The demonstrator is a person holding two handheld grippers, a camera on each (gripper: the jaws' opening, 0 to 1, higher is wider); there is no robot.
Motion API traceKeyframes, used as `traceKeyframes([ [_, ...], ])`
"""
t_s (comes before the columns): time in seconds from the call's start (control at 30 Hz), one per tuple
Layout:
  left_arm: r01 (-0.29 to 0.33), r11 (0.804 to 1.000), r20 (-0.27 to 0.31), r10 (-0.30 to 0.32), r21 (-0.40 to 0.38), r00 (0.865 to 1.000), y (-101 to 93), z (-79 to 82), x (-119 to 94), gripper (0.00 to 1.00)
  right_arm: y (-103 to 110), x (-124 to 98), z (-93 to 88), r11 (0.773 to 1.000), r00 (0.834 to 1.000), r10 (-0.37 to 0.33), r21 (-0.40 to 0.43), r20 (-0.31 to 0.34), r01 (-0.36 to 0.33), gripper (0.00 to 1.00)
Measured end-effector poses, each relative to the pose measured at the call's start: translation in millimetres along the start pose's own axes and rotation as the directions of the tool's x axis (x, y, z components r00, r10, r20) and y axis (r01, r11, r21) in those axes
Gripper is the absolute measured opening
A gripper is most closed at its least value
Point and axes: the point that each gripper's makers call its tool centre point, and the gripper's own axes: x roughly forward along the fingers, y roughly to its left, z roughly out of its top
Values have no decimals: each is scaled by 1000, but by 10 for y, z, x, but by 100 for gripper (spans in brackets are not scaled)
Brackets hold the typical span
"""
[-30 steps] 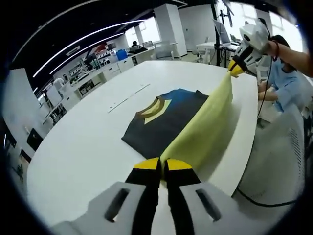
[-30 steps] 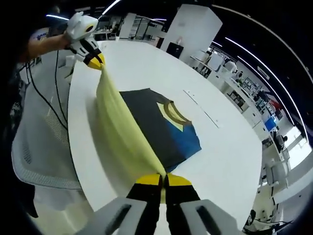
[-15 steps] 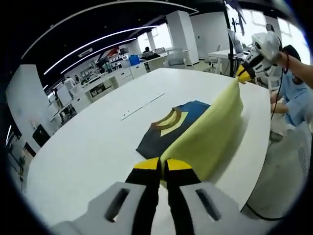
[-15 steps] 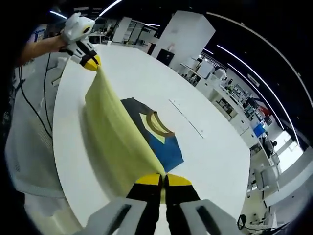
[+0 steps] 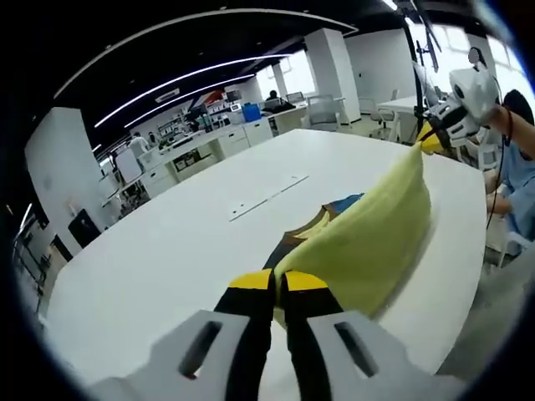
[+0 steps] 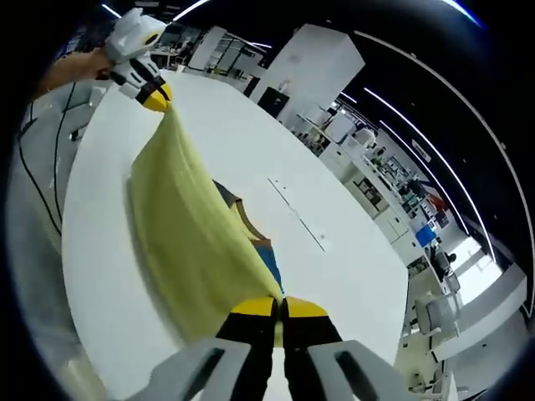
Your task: Fold the garment on the visible template until the final outline fits inside the template.
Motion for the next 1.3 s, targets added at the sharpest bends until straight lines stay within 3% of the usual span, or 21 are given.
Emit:
traceKeyframes([
  [0.3, -21, 1000, 6, 21, -23, 1000, 135, 68, 274, 1, -167, 270, -4, 999, 999, -35, 1, -21, 35, 0],
  [0.37, -32, 999, -7, 32, -24, 999, 157, 55, 348, 1, -205, 340, -2, 999, 999, -35, 35, -18, 36, 0],
  [0.57, -69, 996, -53, 66, -58, 996, 233, -21, 552, 1, -266, 542, -13, 999, 999, -40, 34, -30, 41, 0],
  [0.77, -79, 993, -73, 73, -83, 995, 265, -80, 734, 1, -264, 786, -135, 998, 994, -55, 7, -96, 56, 0],
  [1.0, -94, 988, -118, 79, -125, 990, 308, -258, 947, 1, -219, 1076, -243, 999, 991, -34, 13, -126, 36, 0],
  [1.3, -80, 982, -155, 53, -171, 986, 330, -485, 1221, 1, -131, 1390, -415, 999, 984, -6, -46, -181, -3, 0],
])
